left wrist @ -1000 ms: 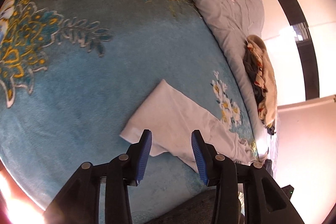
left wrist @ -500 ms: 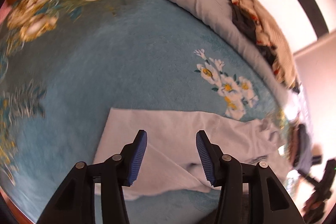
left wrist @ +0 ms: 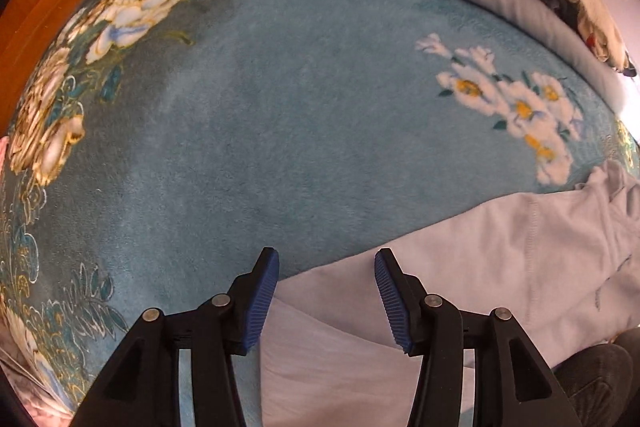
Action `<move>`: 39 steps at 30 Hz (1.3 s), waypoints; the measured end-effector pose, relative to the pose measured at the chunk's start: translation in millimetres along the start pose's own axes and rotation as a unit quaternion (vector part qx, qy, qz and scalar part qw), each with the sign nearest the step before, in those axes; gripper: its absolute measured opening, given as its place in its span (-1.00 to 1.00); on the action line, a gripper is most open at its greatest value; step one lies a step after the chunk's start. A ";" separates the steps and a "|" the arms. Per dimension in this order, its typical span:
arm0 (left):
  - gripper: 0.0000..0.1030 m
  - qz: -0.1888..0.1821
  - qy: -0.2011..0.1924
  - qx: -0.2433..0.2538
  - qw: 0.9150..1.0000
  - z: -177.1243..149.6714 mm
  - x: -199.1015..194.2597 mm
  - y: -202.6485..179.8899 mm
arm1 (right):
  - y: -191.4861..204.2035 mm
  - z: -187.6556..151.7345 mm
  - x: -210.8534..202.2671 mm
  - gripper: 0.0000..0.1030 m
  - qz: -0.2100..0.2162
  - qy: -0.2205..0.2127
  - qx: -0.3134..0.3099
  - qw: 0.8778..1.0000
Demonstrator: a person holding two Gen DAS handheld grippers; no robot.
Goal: Fold clothes
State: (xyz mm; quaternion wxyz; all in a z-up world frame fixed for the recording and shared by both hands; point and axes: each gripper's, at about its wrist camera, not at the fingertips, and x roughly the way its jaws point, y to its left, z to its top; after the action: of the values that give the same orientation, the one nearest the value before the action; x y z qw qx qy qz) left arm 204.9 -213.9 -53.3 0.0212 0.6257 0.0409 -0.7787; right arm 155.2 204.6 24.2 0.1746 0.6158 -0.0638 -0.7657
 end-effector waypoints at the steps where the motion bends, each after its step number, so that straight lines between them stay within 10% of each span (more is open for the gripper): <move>1: 0.06 -0.002 0.000 0.001 1.000 -1.1 1.1 2.2 | 3.1 2.1 3.7 -0.11 -0.004 0.003 -0.006 1.000; 13: 0.19 -0.018 0.009 0.060 0.998 -18.7 -5.1 4.3 | 17.0 23.0 26.2 -0.11 -0.050 -0.008 -0.027 0.998; 16: -0.03 -0.019 0.015 0.071 0.997 -18.6 -6.9 1.8 | 22.7 26.0 29.5 -0.52 -0.043 -0.015 -0.028 0.999; 20: -0.81 -0.019 0.024 0.090 0.995 -23.6 -9.9 -6.7 | 25.7 28.5 27.6 -0.84 -0.037 -0.031 -0.011 0.999; 24: -0.89 -0.006 0.005 0.093 0.996 -30.6 -21.5 -20.2 | 18.8 30.1 7.3 -0.87 -0.016 -0.077 0.039 0.996; 31: -0.89 0.031 -0.148 0.091 0.984 -20.1 -116.8 -45.4 | 27.4 40.2 -67.2 -0.92 -0.018 -0.182 0.040 0.982; 39: -0.89 0.064 -0.347 0.091 0.931 37.0 -263.8 -82.5 | 48.0 42.8 -212.1 -0.92 -0.029 -0.331 -0.006 0.943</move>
State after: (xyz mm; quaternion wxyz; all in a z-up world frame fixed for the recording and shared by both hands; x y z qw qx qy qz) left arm 219.0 -139.9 215.2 0.0270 0.3174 -0.0798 -0.9445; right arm 161.3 228.2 244.5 0.1253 0.3278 -0.0957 -0.9315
